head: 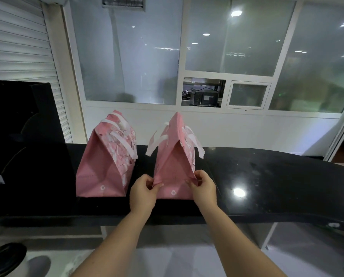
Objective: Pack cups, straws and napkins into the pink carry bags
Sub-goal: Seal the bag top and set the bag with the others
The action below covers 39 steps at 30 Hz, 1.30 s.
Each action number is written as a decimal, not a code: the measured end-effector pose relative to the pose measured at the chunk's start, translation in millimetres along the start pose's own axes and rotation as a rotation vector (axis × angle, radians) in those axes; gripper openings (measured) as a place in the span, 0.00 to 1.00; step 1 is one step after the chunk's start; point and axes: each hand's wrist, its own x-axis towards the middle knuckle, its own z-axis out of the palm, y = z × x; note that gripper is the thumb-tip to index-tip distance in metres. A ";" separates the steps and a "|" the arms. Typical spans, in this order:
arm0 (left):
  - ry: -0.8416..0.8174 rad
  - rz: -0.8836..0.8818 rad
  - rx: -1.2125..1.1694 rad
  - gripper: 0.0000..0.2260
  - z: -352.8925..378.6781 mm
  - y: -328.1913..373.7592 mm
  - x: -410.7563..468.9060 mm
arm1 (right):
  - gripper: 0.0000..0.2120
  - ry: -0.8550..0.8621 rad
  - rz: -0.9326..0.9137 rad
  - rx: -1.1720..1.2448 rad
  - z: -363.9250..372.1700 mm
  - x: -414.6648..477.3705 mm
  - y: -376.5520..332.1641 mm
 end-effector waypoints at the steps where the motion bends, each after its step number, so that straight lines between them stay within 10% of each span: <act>1: 0.015 0.024 0.008 0.10 -3.5 -2.1 -5.5 | 0.08 -0.002 0.001 0.002 -0.6 -2.5 1.7; 20: 0.232 -0.011 0.045 0.06 -47.3 -11.9 -24.3 | 0.13 -0.141 0.046 0.159 24.3 -12.7 -3.6; 33: 0.199 -0.068 0.210 0.13 -61.4 -3.9 -30.6 | 0.08 -0.257 -0.029 -0.235 42.6 -25.9 -10.8; 39: 0.177 0.178 0.300 0.14 -63.3 20.4 -50.2 | 0.13 -0.124 -0.178 -0.158 12.0 -37.5 -22.1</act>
